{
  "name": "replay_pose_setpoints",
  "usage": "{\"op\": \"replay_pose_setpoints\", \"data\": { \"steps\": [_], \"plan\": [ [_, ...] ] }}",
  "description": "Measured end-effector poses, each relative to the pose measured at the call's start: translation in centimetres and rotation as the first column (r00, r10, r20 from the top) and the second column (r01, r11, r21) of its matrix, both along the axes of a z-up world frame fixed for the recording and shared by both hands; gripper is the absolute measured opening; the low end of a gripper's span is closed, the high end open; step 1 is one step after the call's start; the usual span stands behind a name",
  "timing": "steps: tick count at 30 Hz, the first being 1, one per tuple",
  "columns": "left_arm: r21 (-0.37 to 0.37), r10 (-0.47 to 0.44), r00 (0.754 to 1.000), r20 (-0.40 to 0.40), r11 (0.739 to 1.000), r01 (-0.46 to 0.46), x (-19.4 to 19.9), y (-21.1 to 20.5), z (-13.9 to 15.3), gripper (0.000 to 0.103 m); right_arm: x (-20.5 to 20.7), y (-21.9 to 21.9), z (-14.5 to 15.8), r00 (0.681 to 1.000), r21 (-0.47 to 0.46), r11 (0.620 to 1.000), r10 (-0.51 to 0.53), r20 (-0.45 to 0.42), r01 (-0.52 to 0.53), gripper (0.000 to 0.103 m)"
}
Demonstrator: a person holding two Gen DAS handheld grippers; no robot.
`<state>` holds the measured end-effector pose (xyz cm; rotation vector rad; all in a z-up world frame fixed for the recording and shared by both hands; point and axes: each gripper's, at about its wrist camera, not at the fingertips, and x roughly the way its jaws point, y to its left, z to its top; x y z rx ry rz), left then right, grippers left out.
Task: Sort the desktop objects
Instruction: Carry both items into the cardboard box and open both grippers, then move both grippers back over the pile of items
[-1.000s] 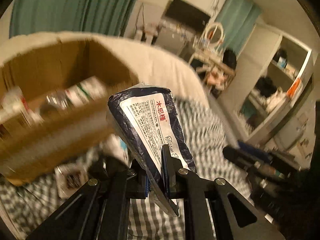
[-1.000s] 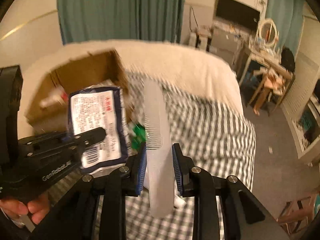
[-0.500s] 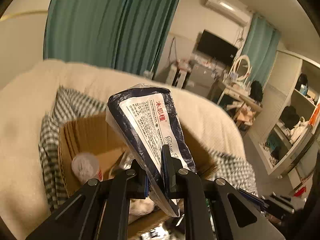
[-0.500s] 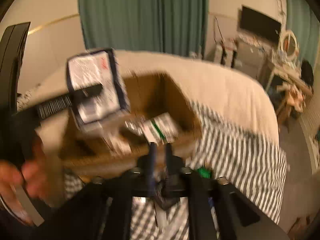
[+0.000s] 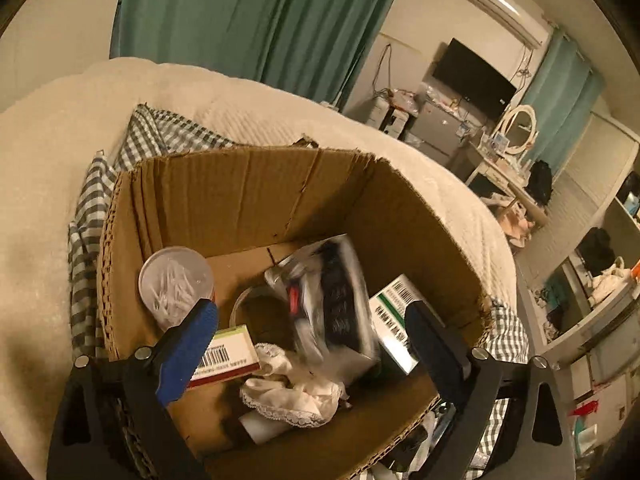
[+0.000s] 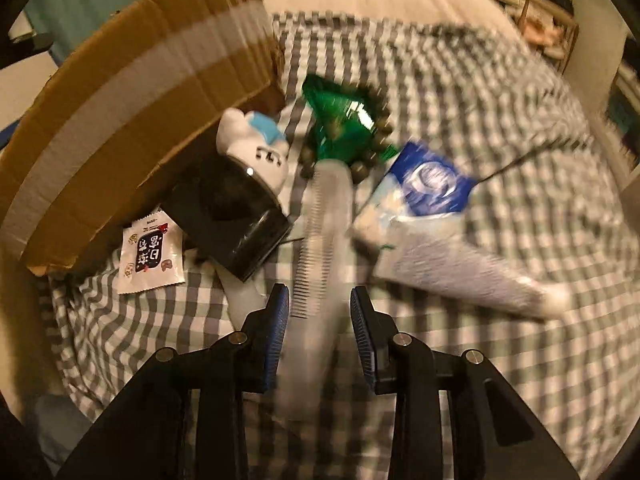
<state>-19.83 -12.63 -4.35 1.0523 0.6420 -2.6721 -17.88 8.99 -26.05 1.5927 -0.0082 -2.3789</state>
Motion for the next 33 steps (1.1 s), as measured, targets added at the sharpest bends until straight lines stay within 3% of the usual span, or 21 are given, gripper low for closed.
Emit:
{"op": "replay_pose_setpoints", "data": {
  "steps": [4,5,10,16,21,23,27,28,30,33],
  "plan": [
    [-0.002,-0.021,1.0,-0.006,1.0,0.021,0.3,0.6,0.1,0.097,-0.7,-0.4,-1.8,1.0,0.031,0.999,-0.016,0.026,0.015,0.031],
    [-0.008,-0.023,1.0,-0.017,1.0,0.023,0.6,1.0,0.3,0.097,-0.7,-0.4,-1.9,0.999,0.034,0.999,-0.025,0.02,0.024,0.026],
    [-0.048,-0.034,0.998,-0.06,0.998,0.031,1.1,1.4,0.8,0.099,0.8,0.3,-0.2,0.998,0.028,0.999,-0.043,-0.036,0.044,0.026],
    [-0.091,-0.01,0.999,-0.048,0.996,0.005,1.1,0.9,0.8,0.099,1.6,1.3,6.2,0.989,-0.139,0.989,-0.069,-0.133,0.05,0.026],
    [-0.127,0.052,0.997,-0.052,0.99,-0.058,1.4,-0.1,1.0,0.1,-0.4,-1.9,12.6,0.967,-0.274,0.959,0.002,-0.255,-0.075,0.026],
    [-0.124,0.083,0.995,-0.05,0.988,-0.089,1.5,-0.7,0.9,0.1,-1.3,-4.1,15.0,0.952,-0.287,0.95,0.033,-0.305,-0.125,0.025],
    [-0.122,0.103,0.993,-0.05,0.987,-0.108,1.4,-1.4,0.7,0.1,-5.1,-7.1,15.7,0.936,-0.33,0.932,0.029,-0.35,-0.153,0.027],
    [-0.123,0.107,0.993,-0.052,0.986,-0.112,1.4,-1.5,0.7,0.1,-5.6,-7.2,15.8,0.936,-0.343,0.928,0.016,-0.351,-0.144,0.031],
    [-0.125,0.113,0.992,-0.058,0.985,-0.119,1.4,-1.6,0.7,0.1,-5.3,-7.2,16.3,0.93,-0.341,0.935,-0.034,-0.365,-0.099,0.06],
    [-0.125,0.105,0.992,-0.073,0.986,-0.114,1.5,-1.5,0.8,0.1,-4.0,-5.2,17.1,0.904,-0.33,0.941,-0.078,-0.42,-0.072,0.066]
  ]
}}
